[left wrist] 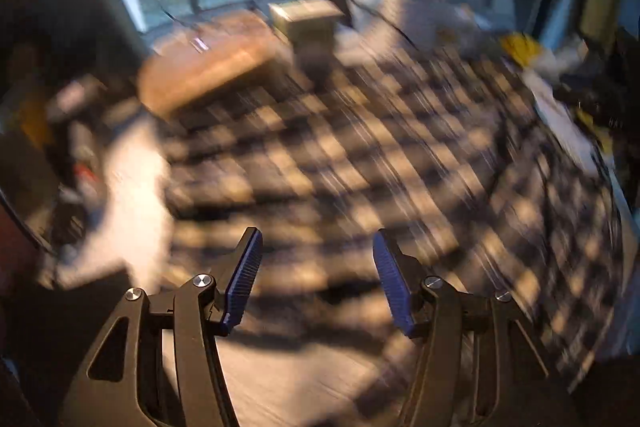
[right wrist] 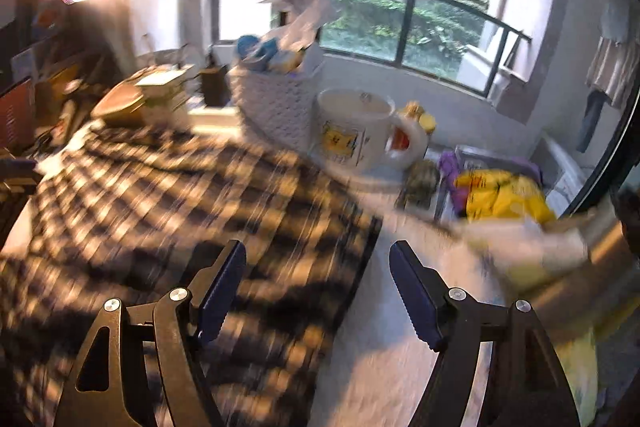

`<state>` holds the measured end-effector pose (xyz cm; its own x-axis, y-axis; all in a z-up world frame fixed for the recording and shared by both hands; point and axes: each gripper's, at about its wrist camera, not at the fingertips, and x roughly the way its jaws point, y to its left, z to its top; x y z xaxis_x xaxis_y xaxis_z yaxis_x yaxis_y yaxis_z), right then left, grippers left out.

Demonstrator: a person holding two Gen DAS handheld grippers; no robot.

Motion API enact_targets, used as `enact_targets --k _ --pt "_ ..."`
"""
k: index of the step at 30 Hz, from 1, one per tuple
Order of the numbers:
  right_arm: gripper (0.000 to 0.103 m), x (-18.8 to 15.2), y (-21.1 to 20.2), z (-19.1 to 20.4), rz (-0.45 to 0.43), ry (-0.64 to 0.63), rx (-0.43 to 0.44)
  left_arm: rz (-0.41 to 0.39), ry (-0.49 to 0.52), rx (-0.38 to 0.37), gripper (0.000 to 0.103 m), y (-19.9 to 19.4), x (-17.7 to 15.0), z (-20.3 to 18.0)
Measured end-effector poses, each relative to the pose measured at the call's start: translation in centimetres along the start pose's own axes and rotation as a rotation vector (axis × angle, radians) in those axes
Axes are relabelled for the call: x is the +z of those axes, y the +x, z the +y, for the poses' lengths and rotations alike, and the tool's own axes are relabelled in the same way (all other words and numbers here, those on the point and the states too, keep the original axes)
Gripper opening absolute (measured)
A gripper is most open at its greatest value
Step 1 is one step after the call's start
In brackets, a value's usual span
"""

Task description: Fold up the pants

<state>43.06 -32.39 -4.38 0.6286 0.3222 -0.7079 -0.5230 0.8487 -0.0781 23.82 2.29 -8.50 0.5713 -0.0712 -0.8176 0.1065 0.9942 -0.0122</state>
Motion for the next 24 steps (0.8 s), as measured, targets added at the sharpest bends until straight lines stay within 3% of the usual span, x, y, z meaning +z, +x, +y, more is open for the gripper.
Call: enact_targets --k 5,10,15,17,19,20,22,23,24 --pt "0.076 -4.9 -2.2 -0.7 0.052 0.079 0.076 0.078 0.049 0.041 0.057 2.9 -1.5 -3.2" --pt "0.076 -8.4 -4.4 -0.4 0.076 0.153 0.132 0.116 0.011 0.011 0.058 3.7 -1.0 -3.2" --pt "0.076 -10.4 -6.3 1.8 0.1 0.187 0.151 0.137 0.079 -0.029 0.058 4.5 0.2 -3.4" --pt "0.07 -11.4 -5.9 2.7 0.131 0.189 0.124 0.115 0.096 -0.056 0.058 4.8 0.3 -3.1" --pt "0.051 -12.5 -5.1 3.7 0.174 0.223 0.094 0.07 0.119 -0.065 0.058 5.3 0.4 -3.6" --pt "0.048 -12.9 -4.9 4.2 0.171 0.233 0.074 0.041 0.119 -0.072 0.057 5.4 0.3 -3.6" --pt "0.022 -13.2 -5.1 4.9 0.147 0.232 0.003 0.015 0.123 -0.091 0.019 5.4 0.6 -3.8" --pt "0.022 -13.1 -5.1 5.0 0.15 0.256 -0.008 0.019 0.139 -0.081 0.001 5.4 1.0 -4.0" --pt "0.018 -13.1 -5.3 5.1 0.148 0.27 -0.024 0.018 0.149 -0.084 0.001 5.3 1.1 -3.9"
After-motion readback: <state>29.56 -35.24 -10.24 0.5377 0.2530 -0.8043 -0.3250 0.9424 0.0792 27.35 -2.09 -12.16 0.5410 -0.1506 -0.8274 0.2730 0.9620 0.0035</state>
